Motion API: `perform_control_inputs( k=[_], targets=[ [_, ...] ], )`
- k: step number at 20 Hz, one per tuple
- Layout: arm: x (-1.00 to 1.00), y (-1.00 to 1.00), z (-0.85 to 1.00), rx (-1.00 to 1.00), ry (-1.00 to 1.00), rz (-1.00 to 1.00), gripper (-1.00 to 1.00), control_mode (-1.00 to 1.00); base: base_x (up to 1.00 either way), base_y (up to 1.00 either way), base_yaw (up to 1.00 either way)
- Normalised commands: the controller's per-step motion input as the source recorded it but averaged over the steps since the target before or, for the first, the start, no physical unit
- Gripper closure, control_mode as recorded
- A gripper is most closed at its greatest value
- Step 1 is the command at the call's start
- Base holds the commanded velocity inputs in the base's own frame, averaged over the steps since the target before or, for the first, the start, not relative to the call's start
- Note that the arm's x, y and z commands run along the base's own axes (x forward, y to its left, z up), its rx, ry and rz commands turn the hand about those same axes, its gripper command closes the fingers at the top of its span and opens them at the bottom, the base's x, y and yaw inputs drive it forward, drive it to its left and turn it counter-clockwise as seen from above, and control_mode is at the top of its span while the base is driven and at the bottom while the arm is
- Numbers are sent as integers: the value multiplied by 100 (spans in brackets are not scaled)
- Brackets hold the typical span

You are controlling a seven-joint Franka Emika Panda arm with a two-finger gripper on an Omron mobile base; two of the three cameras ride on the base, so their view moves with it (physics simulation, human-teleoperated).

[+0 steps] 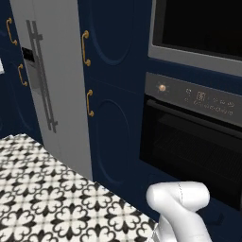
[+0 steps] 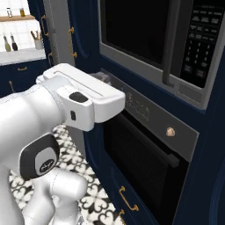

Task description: Pick the eggplant from the sink and place it in the bowl. Then pick the bowl and place it in the microwave. Then close the microwave door and press the start button.

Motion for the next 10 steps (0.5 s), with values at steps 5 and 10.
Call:
perform_control_inputs(
  k=[5,10],
  targets=[
    [8,-2,-2,-7,0,0,100,-100,0,0,0],
    [9,-21,0,0,0,0,100,-100,0,0,0]
  ],
)
